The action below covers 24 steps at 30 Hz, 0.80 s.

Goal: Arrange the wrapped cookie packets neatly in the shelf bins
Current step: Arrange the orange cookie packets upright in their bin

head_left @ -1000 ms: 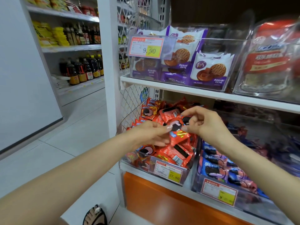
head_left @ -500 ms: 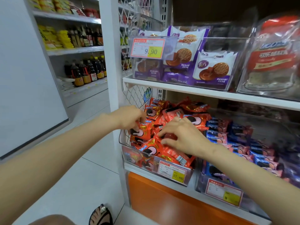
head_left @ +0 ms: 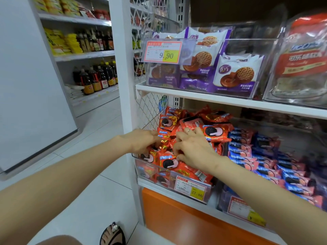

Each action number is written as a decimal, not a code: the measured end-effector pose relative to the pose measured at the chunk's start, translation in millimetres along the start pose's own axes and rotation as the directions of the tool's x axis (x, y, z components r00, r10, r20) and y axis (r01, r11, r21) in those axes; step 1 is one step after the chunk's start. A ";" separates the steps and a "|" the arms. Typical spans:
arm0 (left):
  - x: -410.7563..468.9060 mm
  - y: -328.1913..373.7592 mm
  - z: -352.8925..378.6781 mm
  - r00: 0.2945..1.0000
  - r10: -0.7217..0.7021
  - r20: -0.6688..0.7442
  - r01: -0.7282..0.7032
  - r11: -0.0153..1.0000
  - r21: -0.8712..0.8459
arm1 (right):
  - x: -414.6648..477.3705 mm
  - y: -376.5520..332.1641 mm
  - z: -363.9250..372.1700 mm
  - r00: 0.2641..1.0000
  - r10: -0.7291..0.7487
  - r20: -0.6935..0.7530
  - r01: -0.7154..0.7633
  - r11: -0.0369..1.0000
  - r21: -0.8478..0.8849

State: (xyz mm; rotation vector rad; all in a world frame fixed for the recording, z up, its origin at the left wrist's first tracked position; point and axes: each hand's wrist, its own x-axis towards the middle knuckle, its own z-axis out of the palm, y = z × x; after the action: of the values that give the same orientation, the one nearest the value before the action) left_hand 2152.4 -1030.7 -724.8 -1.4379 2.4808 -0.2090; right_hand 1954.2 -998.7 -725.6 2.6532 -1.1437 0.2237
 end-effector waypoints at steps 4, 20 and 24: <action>1.0 1.8 4.6 0.999 -0.014 -0.051 0.017 0.999 0.051 | -3.5 4.3 0.7 1.000 -0.007 -0.016 0.008 0.998 0.055; -18.6 12.0 -50.6 0.996 -0.061 -0.061 0.010 0.789 -0.614 | -3.4 0.8 4.9 0.955 0.254 -0.152 -0.160 0.874 0.460; -12.2 12.8 -35.7 0.997 -0.025 -0.073 0.003 0.956 -0.292 | -1.8 1.2 2.3 0.967 0.210 -0.146 -0.116 0.868 0.482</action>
State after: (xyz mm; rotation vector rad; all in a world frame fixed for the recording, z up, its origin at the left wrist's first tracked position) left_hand 2137.0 -1014.0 -692.0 -1.5861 2.6508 0.1090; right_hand 1952.2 -998.9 -728.0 2.8413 -1.3941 0.8801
